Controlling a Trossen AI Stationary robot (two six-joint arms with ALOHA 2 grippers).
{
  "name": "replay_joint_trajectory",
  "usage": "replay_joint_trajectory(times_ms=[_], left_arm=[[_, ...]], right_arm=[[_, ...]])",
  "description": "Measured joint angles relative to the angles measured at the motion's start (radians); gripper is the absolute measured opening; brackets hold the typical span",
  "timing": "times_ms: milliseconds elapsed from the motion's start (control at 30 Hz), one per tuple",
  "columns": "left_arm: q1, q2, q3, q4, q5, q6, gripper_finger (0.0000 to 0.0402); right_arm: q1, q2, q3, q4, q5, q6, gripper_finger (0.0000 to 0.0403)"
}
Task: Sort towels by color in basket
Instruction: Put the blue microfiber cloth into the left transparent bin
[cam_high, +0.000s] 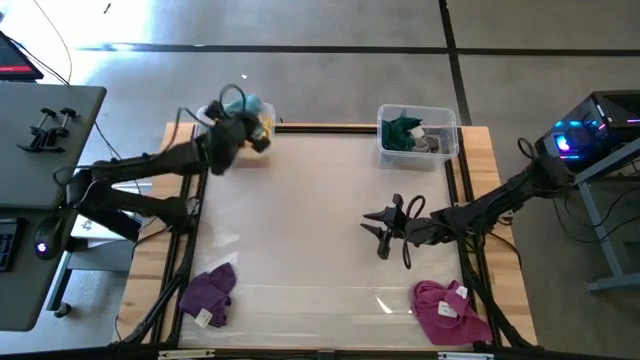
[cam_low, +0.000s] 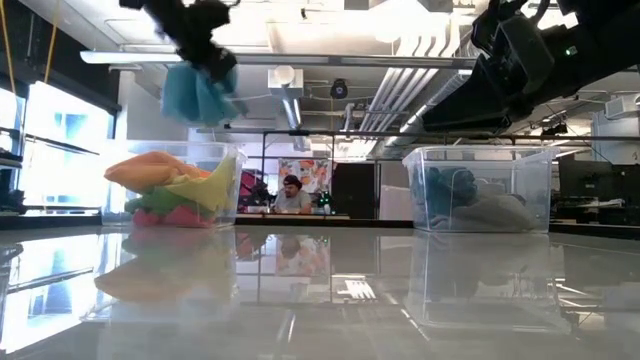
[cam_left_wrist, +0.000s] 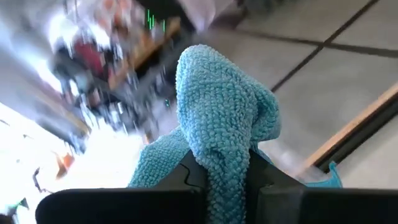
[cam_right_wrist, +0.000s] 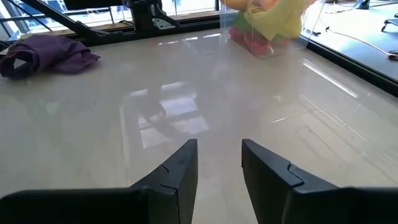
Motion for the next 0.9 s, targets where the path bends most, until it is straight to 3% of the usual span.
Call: replay_joint_trajectory(times_ms=[200,367,500,633,900], left_arm=[[0.241,0.049,0.000,-0.201,0.157,-0.255,0.0030],[0.347,0.091,0.000,-0.227,0.280,-0.288,0.0070],[0.370,0.092,0.000,-0.222,0.376,-0.318,0.0128],[0.362,0.079,0.000,-0.256,0.392,-0.381,0.0174],[0.326,0.077,0.000,-0.382,0.393,-0.438,0.0188]], right_arm=[[0.000,0.000,0.000,-0.004,0.000,0.000,0.0119],[0.000,0.000,0.000,-0.014,0.002,0.000,0.0119],[0.000,0.000,-0.001,-0.022,0.009,0.007,0.0119],[0.000,0.000,-0.001,-0.026,0.016,0.008,0.0119],[-0.011,0.000,-0.001,-0.026,0.024,0.033,0.0119]])
